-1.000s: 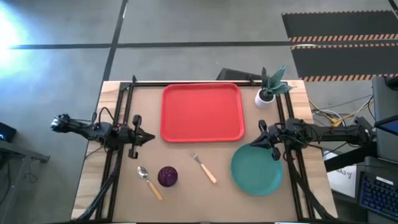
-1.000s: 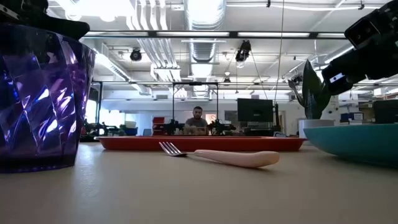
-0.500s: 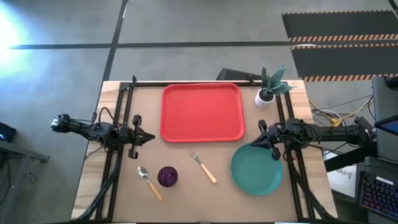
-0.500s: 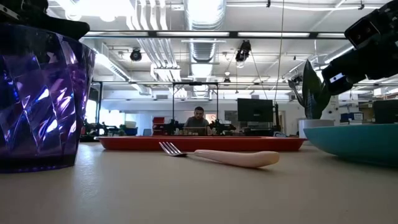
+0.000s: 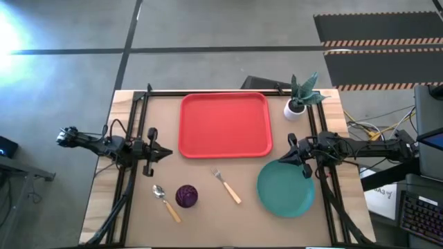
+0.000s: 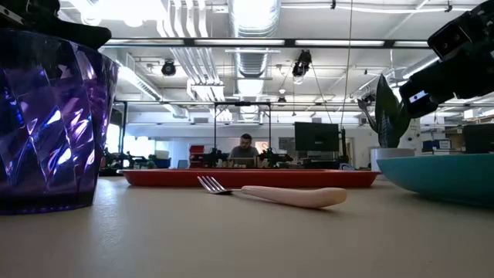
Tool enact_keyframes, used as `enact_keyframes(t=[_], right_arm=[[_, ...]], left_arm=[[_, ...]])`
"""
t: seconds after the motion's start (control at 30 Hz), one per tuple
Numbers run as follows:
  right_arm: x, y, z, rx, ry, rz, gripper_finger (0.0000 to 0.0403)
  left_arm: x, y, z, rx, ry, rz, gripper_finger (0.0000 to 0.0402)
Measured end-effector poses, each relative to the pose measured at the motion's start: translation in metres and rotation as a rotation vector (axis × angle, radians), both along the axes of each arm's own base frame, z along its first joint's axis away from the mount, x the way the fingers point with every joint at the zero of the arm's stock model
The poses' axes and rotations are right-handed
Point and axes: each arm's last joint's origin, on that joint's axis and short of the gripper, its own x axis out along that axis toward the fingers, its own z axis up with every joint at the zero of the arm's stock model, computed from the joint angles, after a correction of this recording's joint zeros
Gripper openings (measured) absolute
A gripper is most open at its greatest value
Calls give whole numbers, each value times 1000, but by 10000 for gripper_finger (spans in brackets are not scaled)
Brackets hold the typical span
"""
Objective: Pick and place plate/cup/fork/spoon on tray
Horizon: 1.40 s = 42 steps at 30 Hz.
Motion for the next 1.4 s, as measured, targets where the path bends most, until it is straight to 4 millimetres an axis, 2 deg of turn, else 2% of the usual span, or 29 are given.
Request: enact_keyframes(t=[0.53, 0.63, 0.8, 1.1, 1.27, 1.4], right_arm=[[0, 0, 0, -1, -1, -2, 9], [1, -1, 1, 5, -5, -54, 9], [1, -2, 1, 139, 33, -84, 9], [2, -8, 2, 194, 13, -310, 9], [3, -10, 13, 259, -95, -356, 9], [1, -12, 29, 362, -267, -434, 9]], left_arm=[[0, 0, 0, 0, 0, 0, 0], [0, 0, 0, 0, 0, 0, 0], [0, 0, 0, 0, 0, 0, 0], [0, 0, 0, 0, -1, 0, 0], [0, 0, 0, 0, -1, 0, 0], [0, 0, 0, 0, -1, 0, 0]])
